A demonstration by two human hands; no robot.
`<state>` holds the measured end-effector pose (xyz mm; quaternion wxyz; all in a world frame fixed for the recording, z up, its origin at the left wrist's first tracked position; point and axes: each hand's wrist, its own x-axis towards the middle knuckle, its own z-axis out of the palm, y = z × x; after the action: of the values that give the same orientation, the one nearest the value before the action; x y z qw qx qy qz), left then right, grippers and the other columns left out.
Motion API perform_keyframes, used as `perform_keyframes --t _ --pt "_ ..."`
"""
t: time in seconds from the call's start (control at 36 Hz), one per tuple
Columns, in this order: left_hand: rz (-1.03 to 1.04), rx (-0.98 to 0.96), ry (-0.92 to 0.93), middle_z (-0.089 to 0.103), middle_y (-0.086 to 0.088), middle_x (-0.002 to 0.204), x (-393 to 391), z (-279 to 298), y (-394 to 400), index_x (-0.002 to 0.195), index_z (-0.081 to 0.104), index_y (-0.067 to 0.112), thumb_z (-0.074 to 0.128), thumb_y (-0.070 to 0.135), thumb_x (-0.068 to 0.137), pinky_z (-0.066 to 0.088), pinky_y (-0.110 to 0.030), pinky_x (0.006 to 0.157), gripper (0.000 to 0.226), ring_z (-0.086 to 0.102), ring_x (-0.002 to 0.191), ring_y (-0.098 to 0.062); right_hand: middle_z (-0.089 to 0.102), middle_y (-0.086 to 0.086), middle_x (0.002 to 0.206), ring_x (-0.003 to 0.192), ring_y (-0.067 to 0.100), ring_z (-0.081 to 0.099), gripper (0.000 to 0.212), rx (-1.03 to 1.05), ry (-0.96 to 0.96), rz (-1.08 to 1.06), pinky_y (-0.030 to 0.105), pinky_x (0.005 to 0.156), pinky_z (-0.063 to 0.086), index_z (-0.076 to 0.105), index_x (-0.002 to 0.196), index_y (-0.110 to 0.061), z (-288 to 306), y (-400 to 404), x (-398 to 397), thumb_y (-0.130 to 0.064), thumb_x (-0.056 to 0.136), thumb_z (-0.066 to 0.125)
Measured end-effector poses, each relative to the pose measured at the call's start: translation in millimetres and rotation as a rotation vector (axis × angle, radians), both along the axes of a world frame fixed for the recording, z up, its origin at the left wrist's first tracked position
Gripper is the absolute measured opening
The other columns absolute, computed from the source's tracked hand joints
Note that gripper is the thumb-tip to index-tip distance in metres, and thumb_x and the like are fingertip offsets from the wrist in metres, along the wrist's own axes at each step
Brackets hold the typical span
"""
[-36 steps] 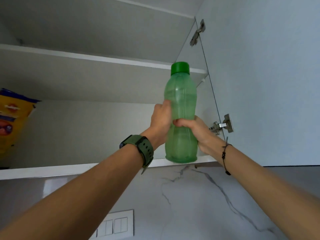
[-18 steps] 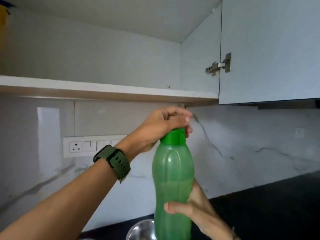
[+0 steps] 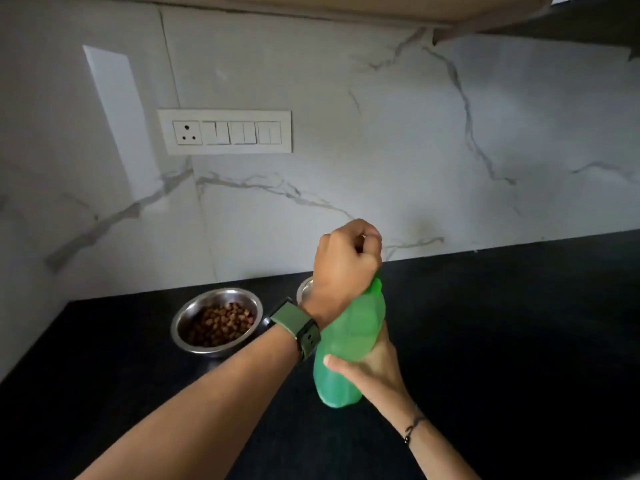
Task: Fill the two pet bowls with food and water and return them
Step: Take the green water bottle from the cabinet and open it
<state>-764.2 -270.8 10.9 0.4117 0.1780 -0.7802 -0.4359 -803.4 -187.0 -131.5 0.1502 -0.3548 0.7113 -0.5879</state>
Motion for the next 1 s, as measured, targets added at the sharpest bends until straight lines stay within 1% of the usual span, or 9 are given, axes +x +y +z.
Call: perform_keyframes --t 0.06,0.19,0.31,0.39,0.5,0.61,0.75,0.89,1.0 --pt "0.093 -0.005 0.010 0.068 -0.010 0.063 0.5 -2.8 -1.5 0.067 0.054 0.025 0.043 0.025 0.077 0.054 -0.043 0.067 0.016 0.065 0.069 -0.034 0.069 -0.003 0.101 0.094 0.007 0.066 0.076 -0.016 0.018 -0.050 0.023 0.082 0.053 0.047 0.114 -0.019 -5.7 -6.2 3.4 -0.031 0.049 0.085" --pt "0.135 0.008 -0.064 0.069 -0.011 0.080 2.9 -1.7 4.5 0.097 0.051 0.010 0.043 0.022 0.091 0.050 -0.042 0.077 0.016 0.062 0.081 -0.033 0.062 -0.006 0.096 0.088 0.001 0.061 0.069 -0.034 0.053 -0.172 0.003 0.071 0.045 0.043 0.104 -0.019 -9.5 -18.3 3.1 -0.018 0.052 0.089" --pt "-0.053 0.112 -0.252 0.055 -0.005 0.110 10.7 -2.6 6.9 0.128 0.039 0.011 0.048 0.012 0.090 0.043 -0.031 0.090 0.039 0.054 0.109 -0.026 0.059 -0.007 0.094 0.089 0.011 0.060 0.069 -0.025 0.033 -0.224 0.016 0.074 0.046 0.041 0.104 -0.020 -13.8 -19.3 -4.4 -0.013 0.054 0.088" --pt "-0.170 0.134 -0.324 0.045 -0.009 0.130 18.7 -9.5 -0.6 0.139 0.024 0.018 0.049 -0.002 0.082 0.043 -0.037 0.100 0.065 0.048 0.119 -0.028 0.059 -0.004 0.097 0.091 0.012 0.058 0.070 -0.012 0.012 -0.237 0.019 0.076 0.044 0.040 0.105 -0.020 -18.8 -17.3 -8.6 -0.010 0.054 0.088" --pt "-0.139 0.001 -0.371 0.046 -0.010 0.128 16.6 -19.4 -12.9 0.142 0.024 0.021 0.055 -0.002 0.082 0.045 -0.040 0.098 0.072 0.050 0.115 -0.026 0.058 -0.008 0.093 0.088 0.011 0.058 0.069 -0.006 -0.003 -0.266 0.010 0.069 0.042 0.041 0.104 -0.019 -25.0 -16.0 -10.4 -0.012 0.054 0.087" --pt "-0.110 -0.039 -0.356 0.043 -0.003 0.118 10.1 -29.2 -18.0 0.138 0.037 0.022 0.071 0.020 0.079 0.042 -0.024 0.091 0.068 0.049 0.098 -0.015 0.059 -0.009 0.095 0.087 0.007 0.060 0.070 -0.026 -0.028 -0.260 0.003 0.066 0.043 0.042 0.104 -0.022 -27.2 -15.2 -10.6 -0.019 0.050 0.087" --pt "-0.183 -0.098 -0.295 0.031 -0.004 0.132 2.8 -37.0 -17.7 0.139 0.031 0.022 0.074 0.027 0.076 0.032 -0.032 0.110 0.077 0.034 0.128 -0.019 0.062 -0.005 0.101 0.093 0.005 0.062 0.073 -0.018 -0.029 -0.209 0.010 0.073 0.048 0.039 0.109 -0.027 -28.9 -11.7 -10.8 -0.031 0.048 0.080" --pt "-0.250 0.030 -0.289 0.046 -0.003 0.135 -4.2 -36.7 -11.9 0.139 0.034 0.019 0.074 0.025 0.078 0.037 -0.029 0.106 0.073 0.044 0.125 -0.015 0.063 -0.004 0.102 0.094 0.007 0.062 0.072 0.019 -0.019 -0.198 0.016 0.074 0.049 0.041 0.108 -0.024 -31.6 -11.5 -13.8 -0.035 0.048 0.079" --pt "-0.365 -0.026 -0.369 0.036 -0.004 0.141 2.8 -38.9 -21.0 0.144 0.025 0.020 0.066 0.009 0.078 0.029 -0.027 0.111 0.079 0.033 0.134 -0.019 0.063 -0.003 0.104 0.095 0.006 0.062 0.078 0.001 -0.041 -0.188 0.015 0.076 0.050 0.043 0.113 -0.021 -33.6 -11.9 -13.9 -0.043 0.046 0.076"
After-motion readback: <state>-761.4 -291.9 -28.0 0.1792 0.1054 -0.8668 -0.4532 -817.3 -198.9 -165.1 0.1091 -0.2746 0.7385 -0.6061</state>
